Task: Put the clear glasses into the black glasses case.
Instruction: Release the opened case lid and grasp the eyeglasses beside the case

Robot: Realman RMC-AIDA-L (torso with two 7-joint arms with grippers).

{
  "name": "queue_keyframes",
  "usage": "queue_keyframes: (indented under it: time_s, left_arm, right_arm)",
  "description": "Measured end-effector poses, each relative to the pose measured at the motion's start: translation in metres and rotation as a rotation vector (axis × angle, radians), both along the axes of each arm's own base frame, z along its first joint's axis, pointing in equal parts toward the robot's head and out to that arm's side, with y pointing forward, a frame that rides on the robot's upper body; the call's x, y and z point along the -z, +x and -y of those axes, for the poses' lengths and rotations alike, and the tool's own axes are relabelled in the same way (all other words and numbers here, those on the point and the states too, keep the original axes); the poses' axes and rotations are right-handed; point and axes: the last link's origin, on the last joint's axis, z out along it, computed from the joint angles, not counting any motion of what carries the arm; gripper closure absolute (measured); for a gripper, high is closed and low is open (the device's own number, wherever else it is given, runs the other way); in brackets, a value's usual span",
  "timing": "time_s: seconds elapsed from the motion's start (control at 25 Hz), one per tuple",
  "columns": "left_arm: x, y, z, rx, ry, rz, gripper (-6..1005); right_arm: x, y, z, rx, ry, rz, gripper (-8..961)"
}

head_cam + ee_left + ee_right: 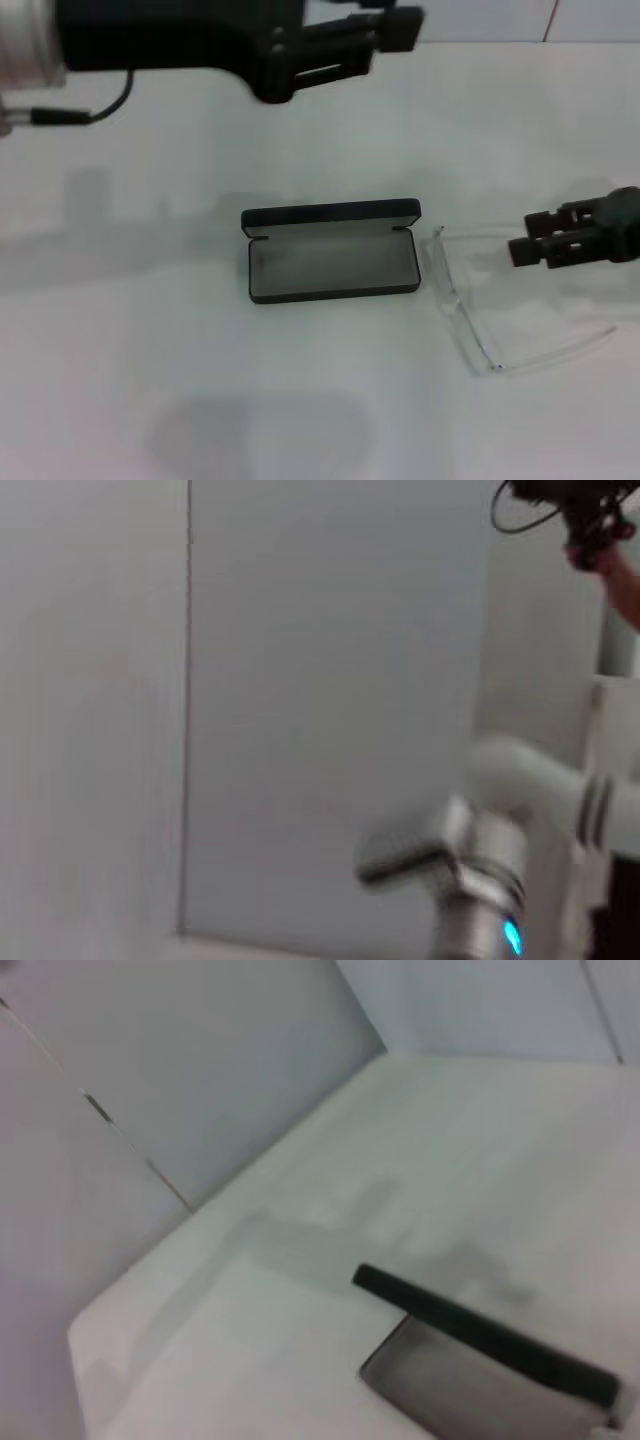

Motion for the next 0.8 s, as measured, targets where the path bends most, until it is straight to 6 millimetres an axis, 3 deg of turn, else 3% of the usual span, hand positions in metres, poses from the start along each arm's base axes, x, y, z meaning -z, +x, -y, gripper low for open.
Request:
queue_keyframes:
  time_s: [0.24, 0.48, 0.8]
  left_arm:
    - [0.013, -0.052, 0.001, -0.016, -0.118, 0.067, 662]
    - [0.031, -0.097, 0.0, -0.004, -0.095, 0.087, 663]
    - [0.052, -0.126, 0.007, 0.013, -0.062, 0.089, 664]
  right_arm:
    - [0.014, -0.042, -0.015, 0.049, -0.113, 0.085, 216]
    - [0.029, -0.065, -0.035, 0.131, -0.109, 0.234, 247]
    - [0.039, -0.09, -0.05, 0.213, -0.105, 0.425, 248]
